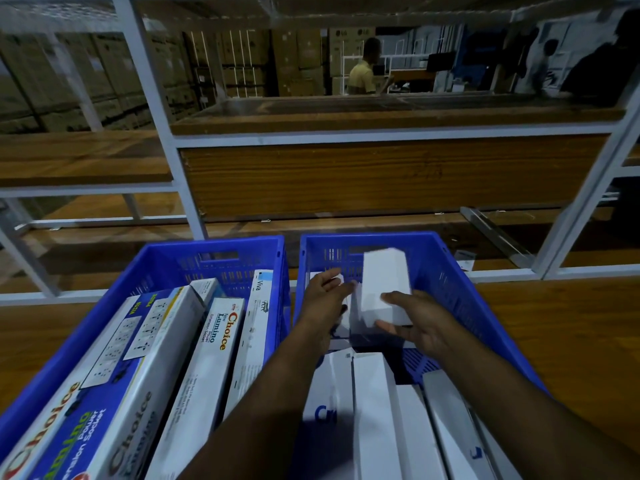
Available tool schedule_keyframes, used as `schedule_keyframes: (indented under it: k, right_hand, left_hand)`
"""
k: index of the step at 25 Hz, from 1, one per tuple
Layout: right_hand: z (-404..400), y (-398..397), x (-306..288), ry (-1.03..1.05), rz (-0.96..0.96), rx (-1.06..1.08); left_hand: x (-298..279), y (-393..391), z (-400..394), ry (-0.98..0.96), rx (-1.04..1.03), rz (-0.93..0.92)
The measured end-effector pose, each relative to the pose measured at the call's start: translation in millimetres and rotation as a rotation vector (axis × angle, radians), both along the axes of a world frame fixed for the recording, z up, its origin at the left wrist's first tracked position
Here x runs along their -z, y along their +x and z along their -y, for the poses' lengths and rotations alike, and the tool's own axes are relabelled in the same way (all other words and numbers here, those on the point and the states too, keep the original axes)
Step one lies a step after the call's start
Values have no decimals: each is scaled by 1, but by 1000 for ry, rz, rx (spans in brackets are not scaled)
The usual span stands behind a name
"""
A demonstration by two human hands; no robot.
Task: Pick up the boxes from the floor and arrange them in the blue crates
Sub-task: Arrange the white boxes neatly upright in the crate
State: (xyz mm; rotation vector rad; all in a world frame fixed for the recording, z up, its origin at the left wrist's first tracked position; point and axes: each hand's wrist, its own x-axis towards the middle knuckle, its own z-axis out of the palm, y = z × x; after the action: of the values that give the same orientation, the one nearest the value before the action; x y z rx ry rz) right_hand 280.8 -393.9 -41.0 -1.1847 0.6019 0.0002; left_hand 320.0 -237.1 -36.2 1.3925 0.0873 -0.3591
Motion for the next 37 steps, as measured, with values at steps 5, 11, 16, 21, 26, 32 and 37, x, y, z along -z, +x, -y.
schedule_keyframes:
  k: [5, 11, 16, 21, 26, 32, 37]
  right_hand:
    - [6, 26, 22, -89, -172, 77]
    - [-3, 55, 58, -93, -228, 7]
    - [3, 73, 94, -334, -318, 1]
    - [-3, 70, 78, -813, -469, -175]
    - [1, 73, 84, -882, -512, -283]
    - [20, 76, 93, -718, -359, -262]
    - [-17, 5, -8, -713, -186, -546]
  left_hand:
    - [-4, -1, -1, -5, -69, -52]
    - [-2, 1, -1, -8, -55, -49]
    - [0, 2, -1, -22, -61, -23]
    - [3, 7, -1, -67, -84, 3]
    - [6, 9, -1, -52, -87, 7]
    - [8, 10, 1, 25, -43, 21]
    - [15, 13, 0, 41, 22, 7]
